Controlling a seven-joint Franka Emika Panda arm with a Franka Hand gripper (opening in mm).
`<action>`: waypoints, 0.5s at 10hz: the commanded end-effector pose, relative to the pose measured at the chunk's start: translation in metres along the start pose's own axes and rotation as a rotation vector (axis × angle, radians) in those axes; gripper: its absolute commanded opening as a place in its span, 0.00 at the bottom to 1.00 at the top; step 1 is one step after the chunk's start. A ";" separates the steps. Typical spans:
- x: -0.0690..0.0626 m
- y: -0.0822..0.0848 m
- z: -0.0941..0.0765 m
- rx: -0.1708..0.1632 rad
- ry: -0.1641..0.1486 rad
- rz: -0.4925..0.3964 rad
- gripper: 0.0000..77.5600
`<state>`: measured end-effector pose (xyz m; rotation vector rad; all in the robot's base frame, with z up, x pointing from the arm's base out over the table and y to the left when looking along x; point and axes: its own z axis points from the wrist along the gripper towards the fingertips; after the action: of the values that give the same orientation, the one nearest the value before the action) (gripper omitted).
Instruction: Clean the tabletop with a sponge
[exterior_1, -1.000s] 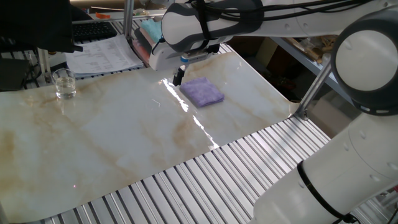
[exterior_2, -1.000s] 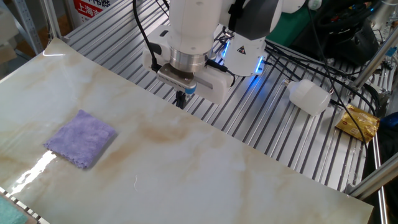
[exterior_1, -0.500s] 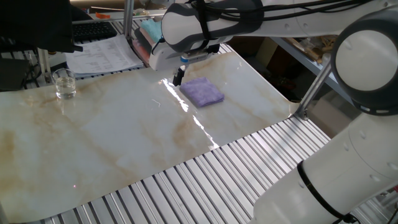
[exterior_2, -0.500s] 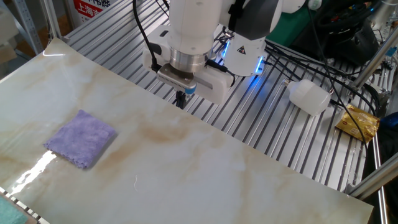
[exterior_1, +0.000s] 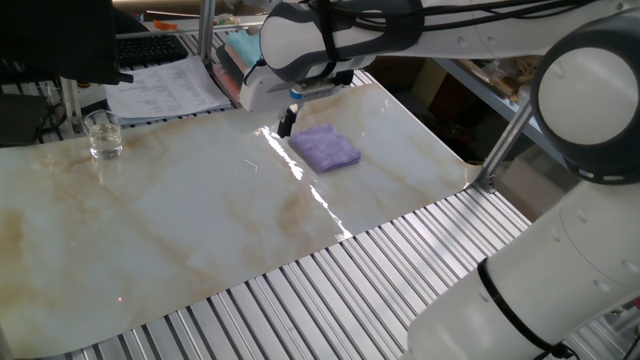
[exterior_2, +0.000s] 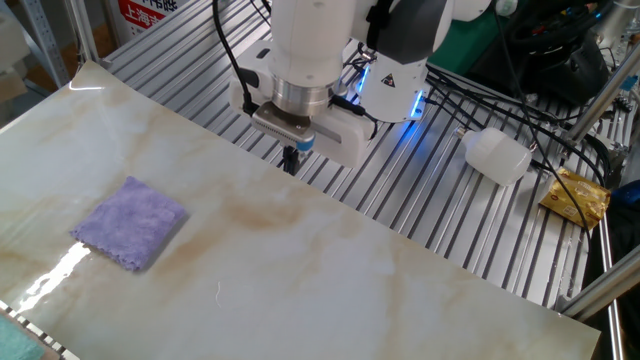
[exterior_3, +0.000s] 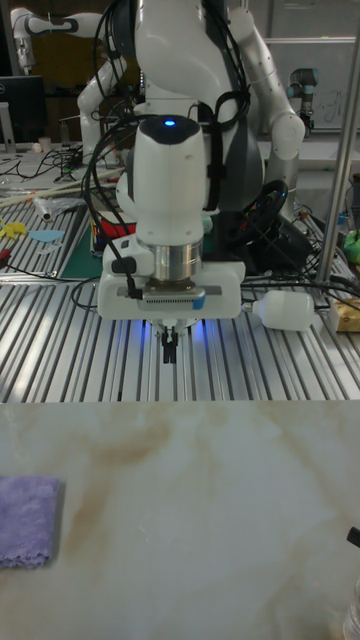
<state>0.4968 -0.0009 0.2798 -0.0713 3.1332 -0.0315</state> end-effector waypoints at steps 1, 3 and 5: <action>-0.003 -0.005 0.004 -0.001 -0.008 -0.004 0.00; -0.006 -0.009 0.005 0.000 -0.006 0.003 0.00; -0.008 -0.013 0.009 0.003 -0.008 0.000 0.00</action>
<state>0.5036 -0.0127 0.2717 -0.0692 3.1301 -0.0341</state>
